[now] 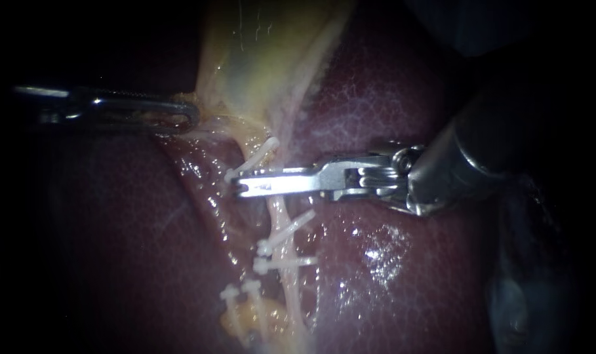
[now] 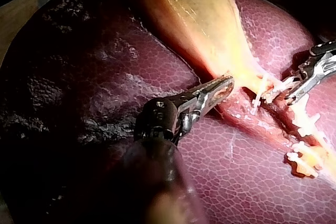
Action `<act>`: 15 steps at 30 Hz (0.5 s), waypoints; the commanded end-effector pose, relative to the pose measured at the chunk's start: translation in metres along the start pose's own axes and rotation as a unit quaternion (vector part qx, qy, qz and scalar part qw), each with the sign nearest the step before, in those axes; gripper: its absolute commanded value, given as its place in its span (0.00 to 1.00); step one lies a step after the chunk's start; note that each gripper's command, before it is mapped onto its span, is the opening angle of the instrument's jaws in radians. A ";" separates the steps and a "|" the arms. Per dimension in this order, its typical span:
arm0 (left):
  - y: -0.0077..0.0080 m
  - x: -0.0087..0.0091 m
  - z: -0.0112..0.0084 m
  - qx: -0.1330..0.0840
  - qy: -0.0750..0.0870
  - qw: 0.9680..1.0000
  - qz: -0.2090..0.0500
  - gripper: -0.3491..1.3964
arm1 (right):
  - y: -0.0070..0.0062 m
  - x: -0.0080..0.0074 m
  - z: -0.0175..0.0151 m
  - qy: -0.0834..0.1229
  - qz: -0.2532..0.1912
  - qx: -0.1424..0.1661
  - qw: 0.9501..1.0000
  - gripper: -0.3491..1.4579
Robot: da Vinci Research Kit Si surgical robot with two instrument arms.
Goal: Clipping third clip right tube
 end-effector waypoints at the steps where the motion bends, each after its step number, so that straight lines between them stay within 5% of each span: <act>1: 0.0000 0.0000 -0.0001 0.000 0.000 1.000 0.000 0.00 | -0.0002 -0.0001 0.0001 -0.017 -0.028 0.040 0.999 0.47; 3: 0.0000 0.0000 -0.0001 0.000 0.000 1.000 0.000 0.00 | -0.0004 -0.0002 0.0002 -0.032 -0.072 0.073 0.994 0.47; 5: 0.0000 0.0000 -0.0001 0.000 0.000 1.000 0.000 0.00 | -0.0005 -0.0002 0.0002 -0.030 -0.096 0.065 0.993 0.47; 15: 0.0000 0.0000 -0.0001 0.000 0.000 1.000 0.000 0.00 | -0.0005 0.0004 -0.0003 -0.027 -0.109 0.061 0.992 0.41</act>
